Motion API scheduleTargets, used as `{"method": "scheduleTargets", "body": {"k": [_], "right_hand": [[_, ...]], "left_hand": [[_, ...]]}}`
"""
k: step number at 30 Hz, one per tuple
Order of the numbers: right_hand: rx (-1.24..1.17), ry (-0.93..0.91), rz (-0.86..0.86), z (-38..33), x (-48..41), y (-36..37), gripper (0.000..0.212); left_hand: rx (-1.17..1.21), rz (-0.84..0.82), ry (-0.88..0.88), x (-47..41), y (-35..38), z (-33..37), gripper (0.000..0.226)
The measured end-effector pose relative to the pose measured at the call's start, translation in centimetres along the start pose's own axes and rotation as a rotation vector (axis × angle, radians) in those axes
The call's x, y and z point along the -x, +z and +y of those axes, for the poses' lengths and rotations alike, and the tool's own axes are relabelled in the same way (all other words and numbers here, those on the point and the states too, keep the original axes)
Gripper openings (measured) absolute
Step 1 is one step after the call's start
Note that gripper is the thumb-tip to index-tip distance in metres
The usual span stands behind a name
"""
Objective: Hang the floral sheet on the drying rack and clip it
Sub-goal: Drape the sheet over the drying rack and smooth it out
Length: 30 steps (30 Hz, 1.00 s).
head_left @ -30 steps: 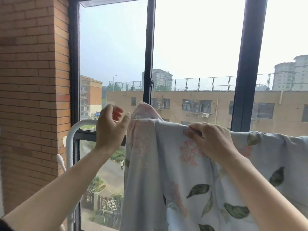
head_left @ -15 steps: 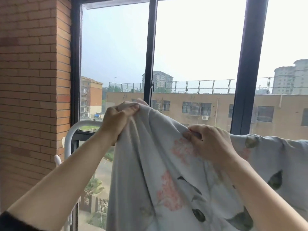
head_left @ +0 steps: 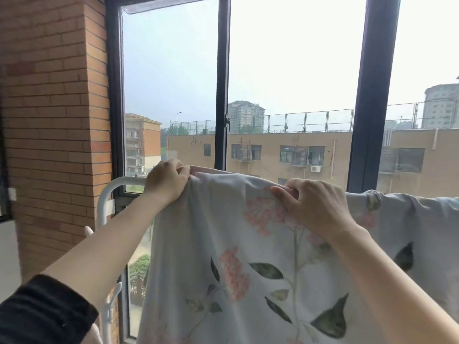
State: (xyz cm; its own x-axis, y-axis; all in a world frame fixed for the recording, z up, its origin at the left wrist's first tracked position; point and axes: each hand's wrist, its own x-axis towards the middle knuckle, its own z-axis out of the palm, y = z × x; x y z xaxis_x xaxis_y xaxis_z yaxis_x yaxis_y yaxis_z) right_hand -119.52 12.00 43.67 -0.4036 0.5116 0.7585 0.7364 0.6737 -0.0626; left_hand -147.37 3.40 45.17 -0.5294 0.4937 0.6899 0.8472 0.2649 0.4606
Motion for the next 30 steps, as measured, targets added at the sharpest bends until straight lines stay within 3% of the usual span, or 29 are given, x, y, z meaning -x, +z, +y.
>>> {"method": "scheduleTargets", "body": {"k": [2,9,15,22,30], "right_hand": [[0.008,-0.027,0.007,-0.2,0.0,0.2,0.048],[-0.091,-0.089,0.123,-1.0,0.1,1.6,0.028],[-0.113,-0.065,0.06,-3.2,0.1,1.3,0.016],[-0.223,-0.016,0.01,-10.5,1.7,0.6,0.04],[-0.257,0.093,-0.058,-21.8,4.7,2.6,0.042]], "left_hand": [[0.107,0.094,0.02,1.7,0.1,-0.4,0.027],[0.261,0.184,0.071,7.3,-0.2,-2.4,0.041],[0.377,-0.007,-0.149,9.1,-2.0,-5.0,0.043],[0.393,-0.115,-0.07,10.3,-6.0,-9.1,0.035],[0.449,-0.259,0.085,11.5,-10.3,-16.6,0.024]]}}
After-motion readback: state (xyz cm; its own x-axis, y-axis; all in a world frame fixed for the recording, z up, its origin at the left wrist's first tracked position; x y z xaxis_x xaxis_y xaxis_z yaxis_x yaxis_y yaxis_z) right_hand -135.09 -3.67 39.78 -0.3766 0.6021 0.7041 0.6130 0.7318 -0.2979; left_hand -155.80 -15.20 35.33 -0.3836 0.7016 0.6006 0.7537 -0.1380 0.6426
